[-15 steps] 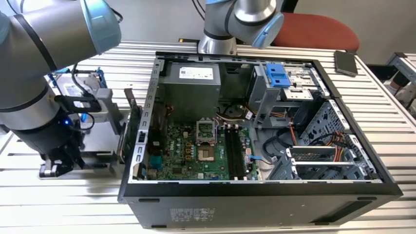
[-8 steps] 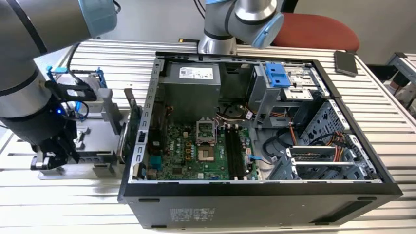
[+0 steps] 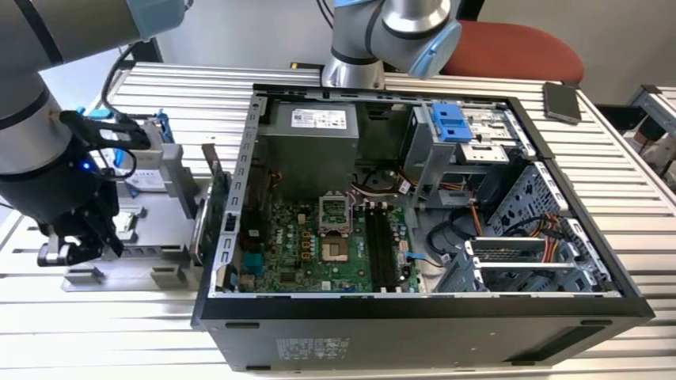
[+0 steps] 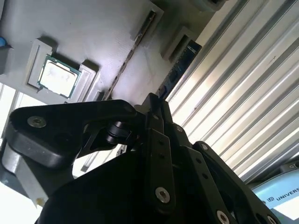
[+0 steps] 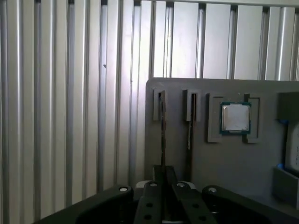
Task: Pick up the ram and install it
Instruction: 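Pick up the ram and move it above insertion slot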
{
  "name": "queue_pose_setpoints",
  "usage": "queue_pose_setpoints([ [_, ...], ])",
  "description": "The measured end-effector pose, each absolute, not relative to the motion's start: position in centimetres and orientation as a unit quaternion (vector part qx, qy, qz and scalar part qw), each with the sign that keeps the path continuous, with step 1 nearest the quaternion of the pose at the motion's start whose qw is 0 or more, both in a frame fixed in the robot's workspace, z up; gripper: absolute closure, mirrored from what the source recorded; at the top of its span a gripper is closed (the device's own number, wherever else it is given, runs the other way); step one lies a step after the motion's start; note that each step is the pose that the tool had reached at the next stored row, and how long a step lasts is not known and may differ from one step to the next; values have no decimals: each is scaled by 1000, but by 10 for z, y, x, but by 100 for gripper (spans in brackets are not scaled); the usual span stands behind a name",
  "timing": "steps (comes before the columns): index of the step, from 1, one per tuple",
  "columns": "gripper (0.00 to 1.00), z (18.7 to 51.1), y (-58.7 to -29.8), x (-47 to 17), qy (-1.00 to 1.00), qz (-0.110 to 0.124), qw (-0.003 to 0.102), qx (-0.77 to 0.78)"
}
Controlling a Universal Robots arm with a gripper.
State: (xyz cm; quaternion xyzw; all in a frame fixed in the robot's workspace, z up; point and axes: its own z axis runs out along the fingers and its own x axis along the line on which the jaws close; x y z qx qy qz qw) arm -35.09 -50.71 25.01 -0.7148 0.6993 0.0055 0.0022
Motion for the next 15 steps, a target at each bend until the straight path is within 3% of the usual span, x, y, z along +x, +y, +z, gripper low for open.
queue_pose_setpoints([
  [15, 100, 285, -507, -351, 699, 5, 2, -715],
])
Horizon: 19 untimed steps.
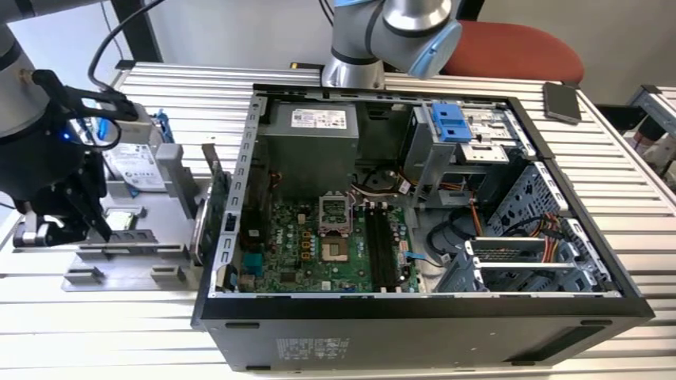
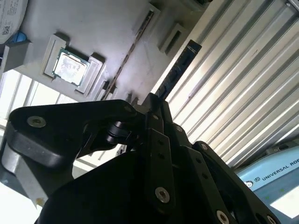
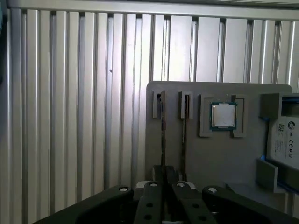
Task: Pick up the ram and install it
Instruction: 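Pick up the ram and move it above insertion slot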
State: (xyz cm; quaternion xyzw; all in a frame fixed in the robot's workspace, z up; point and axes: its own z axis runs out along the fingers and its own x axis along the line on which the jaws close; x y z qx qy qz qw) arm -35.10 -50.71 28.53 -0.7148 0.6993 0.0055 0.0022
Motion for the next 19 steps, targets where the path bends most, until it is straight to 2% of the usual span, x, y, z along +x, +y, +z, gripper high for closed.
queue_pose_setpoints([
  [19, 100, 312, -507, -351, 699, 4, 3, -715],
])
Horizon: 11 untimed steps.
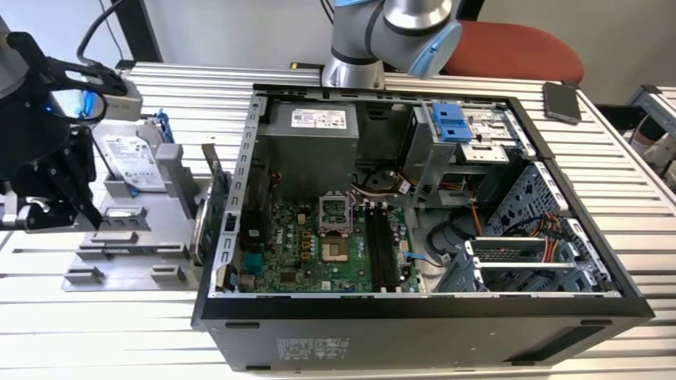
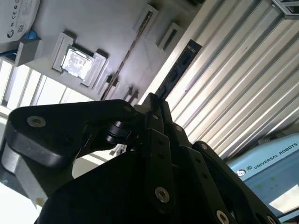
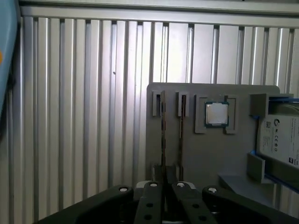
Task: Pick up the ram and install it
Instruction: 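Pick up the ram and move it above insertion slot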
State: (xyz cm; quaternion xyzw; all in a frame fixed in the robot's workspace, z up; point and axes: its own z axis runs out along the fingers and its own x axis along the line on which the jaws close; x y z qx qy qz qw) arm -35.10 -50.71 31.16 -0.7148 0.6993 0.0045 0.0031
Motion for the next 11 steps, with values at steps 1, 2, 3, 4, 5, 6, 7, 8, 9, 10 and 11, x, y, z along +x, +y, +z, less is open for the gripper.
queue_pose_setpoints([
  [1, 100, 314, -507, -351, 699, 4, 3, -715],
  [2, 100, 316, -507, -351, 699, 4, 3, -715],
  [3, 100, 318, -507, -351, 699, 4, 3, -715],
  [4, 100, 320, -507, -351, 699, 4, 3, -715],
  [5, 100, 322, -507, -351, 699, 4, 3, -715],
  [6, 100, 324, -507, -351, 699, 4, 3, -715],
  [7, 100, 327, -507, -351, 699, 4, 3, -715],
  [8, 100, 329, -507, -351, 699, 4, 3, -715],
  [9, 100, 331, -507, -351, 699, 4, 3, -715],
  [10, 100, 334, -507, -351, 699, 4, 3, -715],
  [11, 100, 336, -507, -351, 699, 4, 3, -715],
])
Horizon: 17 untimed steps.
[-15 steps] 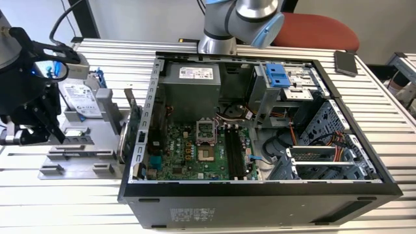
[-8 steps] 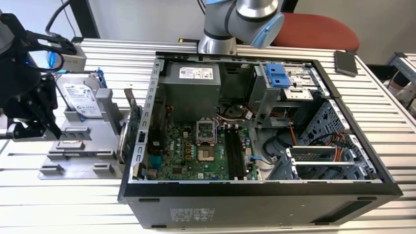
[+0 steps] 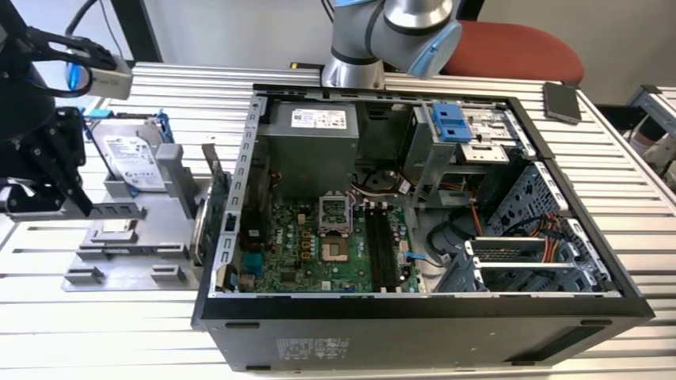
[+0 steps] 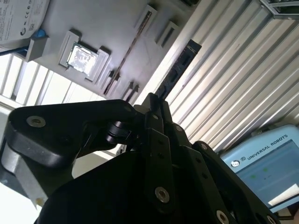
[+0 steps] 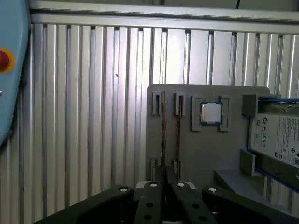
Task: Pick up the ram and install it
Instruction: 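Pick up the ram and move it above insertion slot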
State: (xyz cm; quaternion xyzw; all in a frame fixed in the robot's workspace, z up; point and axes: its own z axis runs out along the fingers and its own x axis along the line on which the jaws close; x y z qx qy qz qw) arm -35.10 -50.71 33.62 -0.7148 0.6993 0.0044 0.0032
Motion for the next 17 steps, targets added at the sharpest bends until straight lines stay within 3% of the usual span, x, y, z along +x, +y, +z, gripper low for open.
queue_pose_setpoints([
  [17, 100, 379, -507, -351, 699, 4, 3, -715],
])
